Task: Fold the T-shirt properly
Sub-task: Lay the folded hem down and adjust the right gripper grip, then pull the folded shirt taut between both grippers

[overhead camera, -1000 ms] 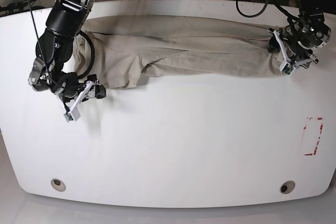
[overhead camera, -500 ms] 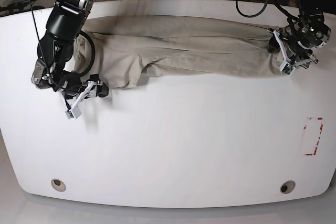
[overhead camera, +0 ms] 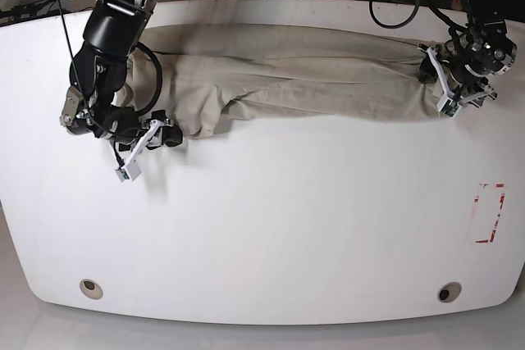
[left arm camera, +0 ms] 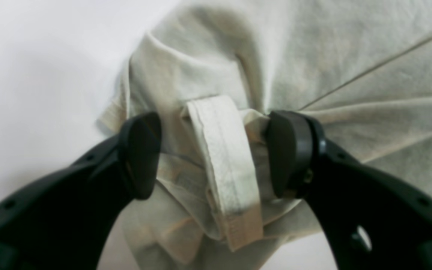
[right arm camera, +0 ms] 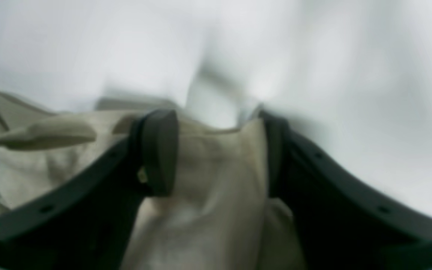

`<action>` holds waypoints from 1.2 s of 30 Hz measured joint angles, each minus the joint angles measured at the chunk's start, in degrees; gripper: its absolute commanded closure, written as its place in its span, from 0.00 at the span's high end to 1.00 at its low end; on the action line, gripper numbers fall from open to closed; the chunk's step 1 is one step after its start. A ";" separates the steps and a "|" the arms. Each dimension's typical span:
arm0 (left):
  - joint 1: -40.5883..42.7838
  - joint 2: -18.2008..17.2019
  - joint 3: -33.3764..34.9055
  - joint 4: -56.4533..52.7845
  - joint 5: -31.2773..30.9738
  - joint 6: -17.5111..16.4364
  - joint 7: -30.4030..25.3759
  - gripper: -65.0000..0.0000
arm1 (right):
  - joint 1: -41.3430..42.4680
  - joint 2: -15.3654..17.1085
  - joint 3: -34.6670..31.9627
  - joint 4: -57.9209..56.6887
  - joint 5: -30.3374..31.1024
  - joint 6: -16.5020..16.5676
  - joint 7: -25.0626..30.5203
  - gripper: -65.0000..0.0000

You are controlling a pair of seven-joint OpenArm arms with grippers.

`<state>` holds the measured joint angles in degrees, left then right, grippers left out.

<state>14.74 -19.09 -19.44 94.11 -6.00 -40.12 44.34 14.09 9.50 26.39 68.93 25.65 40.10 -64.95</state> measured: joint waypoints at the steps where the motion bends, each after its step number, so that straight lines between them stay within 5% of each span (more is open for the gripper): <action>1: 0.00 0.00 0.00 0.00 0.00 0.00 0.00 0.63 | 0.00 0.02 0.02 0.02 -0.22 0.00 -0.02 0.23; 4: -0.02 0.00 0.00 0.00 -0.02 0.00 -0.02 0.63 | -0.02 0.00 0.02 0.02 -1.42 -0.13 -0.20 0.00; 11: -0.13 0.00 0.02 0.00 0.00 0.00 -0.02 0.63 | -0.70 -0.02 0.00 2.89 -1.84 -0.13 -1.51 0.00; 20: -0.33 -0.17 2.58 -0.04 0.00 0.26 -0.46 0.63 | -3.91 -0.13 0.42 22.91 -1.44 -0.24 -8.39 0.00; 26: -0.28 -0.15 2.58 -0.04 -0.07 0.26 -0.66 0.63 | -10.32 -0.15 3.17 32.24 6.82 -0.20 -10.95 0.00; 36: -0.68 -0.74 2.36 -4.20 -2.05 0.15 -2.29 0.63 | -18.10 0.04 9.33 33.33 9.16 -0.17 -10.71 0.00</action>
<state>14.06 -19.84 -17.08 89.91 -8.05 -39.97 42.04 -4.01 9.54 35.73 102.26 34.81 39.92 -75.66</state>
